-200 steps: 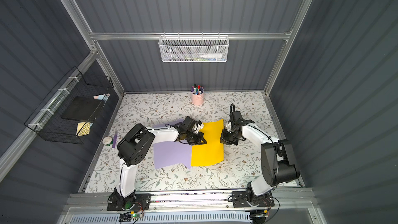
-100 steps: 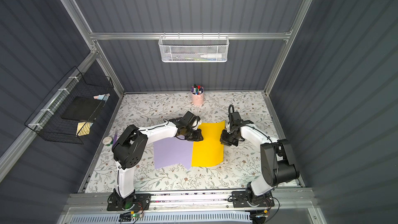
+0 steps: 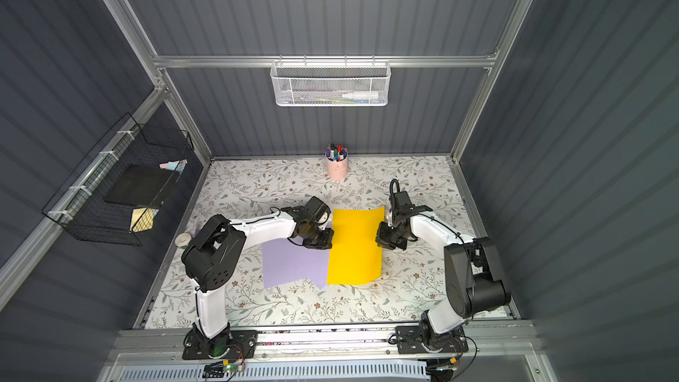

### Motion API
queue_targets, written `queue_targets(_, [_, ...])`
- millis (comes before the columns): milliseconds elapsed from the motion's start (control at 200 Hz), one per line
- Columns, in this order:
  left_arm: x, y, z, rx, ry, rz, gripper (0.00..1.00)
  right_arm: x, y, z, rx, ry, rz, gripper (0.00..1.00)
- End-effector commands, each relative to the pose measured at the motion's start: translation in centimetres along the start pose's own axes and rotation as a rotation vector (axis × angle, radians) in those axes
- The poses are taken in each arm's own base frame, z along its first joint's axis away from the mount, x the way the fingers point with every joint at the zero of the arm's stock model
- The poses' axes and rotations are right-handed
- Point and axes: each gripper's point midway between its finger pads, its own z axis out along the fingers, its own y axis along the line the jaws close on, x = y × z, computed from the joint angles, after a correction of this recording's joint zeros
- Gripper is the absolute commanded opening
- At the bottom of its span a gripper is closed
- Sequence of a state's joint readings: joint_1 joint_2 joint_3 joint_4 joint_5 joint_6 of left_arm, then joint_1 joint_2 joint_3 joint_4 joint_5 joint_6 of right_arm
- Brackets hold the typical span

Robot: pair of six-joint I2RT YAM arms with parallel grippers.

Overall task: Fold the rectangular paper in half along the long edge
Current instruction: Fold the paper.

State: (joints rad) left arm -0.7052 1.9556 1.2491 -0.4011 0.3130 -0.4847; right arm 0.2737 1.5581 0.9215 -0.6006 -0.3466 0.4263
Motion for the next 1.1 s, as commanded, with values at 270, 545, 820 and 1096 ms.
queue_targets(270, [1.4,1.6,1.9,-0.039,0.041,-0.018,0.0,0.3,1.0,-0.9,0.02,0.012,-0.019,0.0])
queue_targets(545, [2.2,1.9,2.3,-0.033,0.058,-0.026,0.0,0.2,2.6,-1.2,0.122,0.0,-0.085,0.0])
queue_targets(820, [2.4,1.9,2.4,-0.026,0.061,-0.032,0.0,1.0,7.0,0.5,0.087,0.015,-0.143,0.0])
queue_targets(1096, [2.6,2.0,2.5,-0.025,0.067,-0.036,0.0,1.0,9.6,2.7,0.069,0.034,-0.152,0.0])
